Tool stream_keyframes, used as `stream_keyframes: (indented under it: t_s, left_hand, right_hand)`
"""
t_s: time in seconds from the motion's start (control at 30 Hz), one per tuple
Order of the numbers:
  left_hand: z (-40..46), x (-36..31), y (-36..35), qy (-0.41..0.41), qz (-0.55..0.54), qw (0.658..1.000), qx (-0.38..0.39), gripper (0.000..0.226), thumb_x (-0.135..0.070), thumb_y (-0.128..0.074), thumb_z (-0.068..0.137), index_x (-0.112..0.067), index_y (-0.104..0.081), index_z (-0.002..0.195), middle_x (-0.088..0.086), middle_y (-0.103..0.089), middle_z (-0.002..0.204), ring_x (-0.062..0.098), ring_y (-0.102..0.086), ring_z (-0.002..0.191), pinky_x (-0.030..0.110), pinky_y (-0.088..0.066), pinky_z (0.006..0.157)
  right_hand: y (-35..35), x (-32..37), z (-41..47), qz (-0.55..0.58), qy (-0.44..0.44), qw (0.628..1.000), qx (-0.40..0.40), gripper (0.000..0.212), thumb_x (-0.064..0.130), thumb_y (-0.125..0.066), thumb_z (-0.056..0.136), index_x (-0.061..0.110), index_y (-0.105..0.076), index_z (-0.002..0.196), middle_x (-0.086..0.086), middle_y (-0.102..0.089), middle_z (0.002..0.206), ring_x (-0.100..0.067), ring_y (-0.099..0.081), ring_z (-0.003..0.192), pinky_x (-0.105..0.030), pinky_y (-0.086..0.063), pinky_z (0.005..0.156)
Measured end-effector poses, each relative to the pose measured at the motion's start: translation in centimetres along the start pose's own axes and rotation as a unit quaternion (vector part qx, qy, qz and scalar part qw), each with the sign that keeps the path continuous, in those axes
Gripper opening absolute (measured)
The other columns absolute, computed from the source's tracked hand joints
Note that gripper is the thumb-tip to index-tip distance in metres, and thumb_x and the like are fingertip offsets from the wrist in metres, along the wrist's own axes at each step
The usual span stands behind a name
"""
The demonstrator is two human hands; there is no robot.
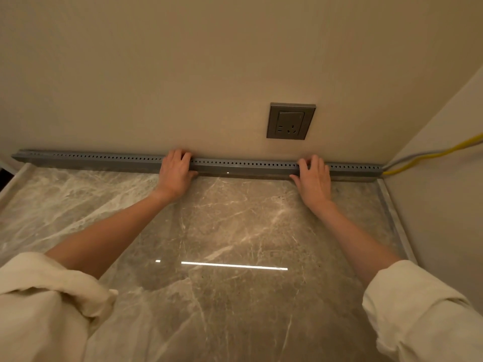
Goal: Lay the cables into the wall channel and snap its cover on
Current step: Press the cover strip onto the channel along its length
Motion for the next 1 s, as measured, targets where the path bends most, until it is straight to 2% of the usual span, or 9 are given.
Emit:
stream_keyframes:
  t_s: [0.23,0.57,0.7,0.8,1.0]
  left_hand:
    - [-0.9,-0.4,0.3,-0.009,-0.012,1.000,-0.016,0.049,-0.026,-0.069,0.080,-0.003,-0.052,0.120,0.018,-0.056,0.116,0.037,-0.049,0.109,0.047,-0.038,0.097]
    - [-2.1,0.7,1.8,-0.013,-0.058,0.998,-0.037,0.038,-0.025,-0.056,0.090,-0.005,-0.050,0.122,0.015,-0.056,0.121,0.032,-0.050,0.113,0.045,-0.040,0.096]
    - [-3.3,2.6,3.2,0.033,-0.110,0.992,-0.054,0.039,-0.025,-0.053,0.092,-0.006,-0.049,0.125,0.015,-0.055,0.126,0.032,-0.050,0.118,0.045,-0.040,0.100]
    - [-4.5,3.8,3.7,0.031,-0.113,0.993,-0.031,0.043,-0.028,-0.058,0.089,-0.006,-0.049,0.125,0.014,-0.055,0.127,0.031,-0.049,0.119,0.046,-0.040,0.101]
    - [-5.7,4.6,3.0,-0.005,-0.086,0.994,0.062,0.046,-0.025,-0.062,0.087,-0.008,-0.048,0.127,0.014,-0.054,0.130,0.031,-0.049,0.119,0.044,-0.041,0.101]
  right_hand:
    - [0.4,0.5,-1.4,0.022,-0.029,0.999,0.005,0.042,0.018,-0.060,0.088,0.003,-0.046,0.124,-0.021,-0.049,0.113,-0.032,-0.049,0.099,-0.041,-0.046,0.087]
    - [1.6,2.1,-1.7,0.032,-0.047,0.998,0.002,0.034,0.020,-0.054,0.090,0.001,-0.049,0.118,-0.020,-0.050,0.111,-0.033,-0.050,0.100,-0.041,-0.045,0.087]
    - [2.4,3.5,-1.7,0.064,-0.054,0.996,0.008,0.034,0.022,-0.049,0.093,0.001,-0.050,0.119,-0.020,-0.051,0.113,-0.034,-0.051,0.103,-0.043,-0.046,0.089]
    - [2.1,5.0,-2.0,0.058,-0.038,0.996,0.047,0.037,0.027,-0.047,0.095,0.000,-0.049,0.119,-0.021,-0.051,0.115,-0.034,-0.051,0.106,-0.043,-0.044,0.091]
    - [0.8,6.0,-3.2,0.044,-0.021,0.989,0.136,0.042,0.032,-0.047,0.094,0.002,-0.046,0.124,-0.022,-0.048,0.123,-0.037,-0.046,0.115,-0.045,-0.040,0.097]
Point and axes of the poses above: each hand's wrist, its own z-axis towards the middle knuckle, its own y-axis out of the back of the hand, x = y × z, the point moved 8 cm from there along z, towards the middle knuckle
